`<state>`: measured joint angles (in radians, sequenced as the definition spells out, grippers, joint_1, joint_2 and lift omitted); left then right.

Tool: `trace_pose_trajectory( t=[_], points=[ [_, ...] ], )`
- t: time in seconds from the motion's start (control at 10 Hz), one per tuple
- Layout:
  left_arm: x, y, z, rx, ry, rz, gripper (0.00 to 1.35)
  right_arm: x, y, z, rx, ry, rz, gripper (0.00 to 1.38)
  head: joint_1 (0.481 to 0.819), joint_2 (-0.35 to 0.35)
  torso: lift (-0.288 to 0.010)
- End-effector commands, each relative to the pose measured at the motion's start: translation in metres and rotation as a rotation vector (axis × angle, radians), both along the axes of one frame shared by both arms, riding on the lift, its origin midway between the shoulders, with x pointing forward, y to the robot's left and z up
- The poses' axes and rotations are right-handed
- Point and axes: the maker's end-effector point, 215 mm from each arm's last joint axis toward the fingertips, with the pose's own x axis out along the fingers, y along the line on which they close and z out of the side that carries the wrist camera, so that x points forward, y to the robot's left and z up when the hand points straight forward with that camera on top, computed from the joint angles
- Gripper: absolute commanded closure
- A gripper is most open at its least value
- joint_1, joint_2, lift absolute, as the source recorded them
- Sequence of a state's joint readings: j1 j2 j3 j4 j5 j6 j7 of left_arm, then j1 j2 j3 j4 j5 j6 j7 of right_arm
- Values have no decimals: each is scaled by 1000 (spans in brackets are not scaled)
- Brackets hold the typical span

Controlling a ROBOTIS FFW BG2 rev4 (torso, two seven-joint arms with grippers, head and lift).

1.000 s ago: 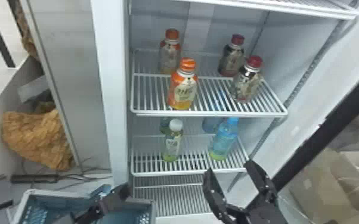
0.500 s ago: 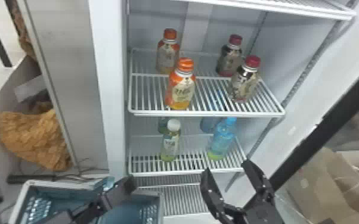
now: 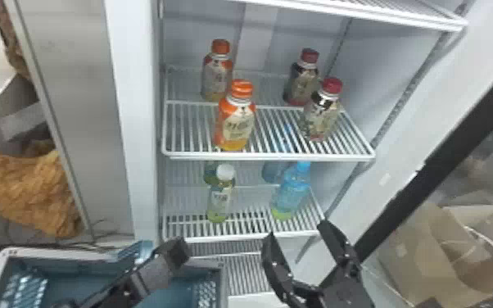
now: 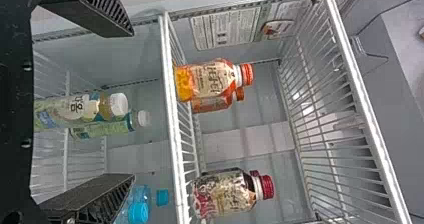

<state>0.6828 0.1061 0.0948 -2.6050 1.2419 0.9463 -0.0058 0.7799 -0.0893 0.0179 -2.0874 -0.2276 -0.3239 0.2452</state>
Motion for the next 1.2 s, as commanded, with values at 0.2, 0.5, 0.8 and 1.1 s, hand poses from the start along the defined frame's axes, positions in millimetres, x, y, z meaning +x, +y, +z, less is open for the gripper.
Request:
trace_pose_trajectory(
  t=[0.2, 0.5, 0.8, 1.1],
  points=[
    [-2, -9, 32, -73, -19, 2, 1204, -1, 4, -6, -9, 16, 16, -2, 695, -295, -69],
    [9, -1, 29, -116, 11, 50, 1205, 0, 6, -8, -6, 19, 18, -2, 695, -292, -69],
    [16, 1, 26, -129, 20, 67, 1204, 0, 9, -10, -6, 22, 23, -2, 695, -270, -69],
    [24, -14, 40, -159, -3, 44, 1205, -2, 16, -11, -1, 25, 35, -2, 695, -262, -69]
  ],
)
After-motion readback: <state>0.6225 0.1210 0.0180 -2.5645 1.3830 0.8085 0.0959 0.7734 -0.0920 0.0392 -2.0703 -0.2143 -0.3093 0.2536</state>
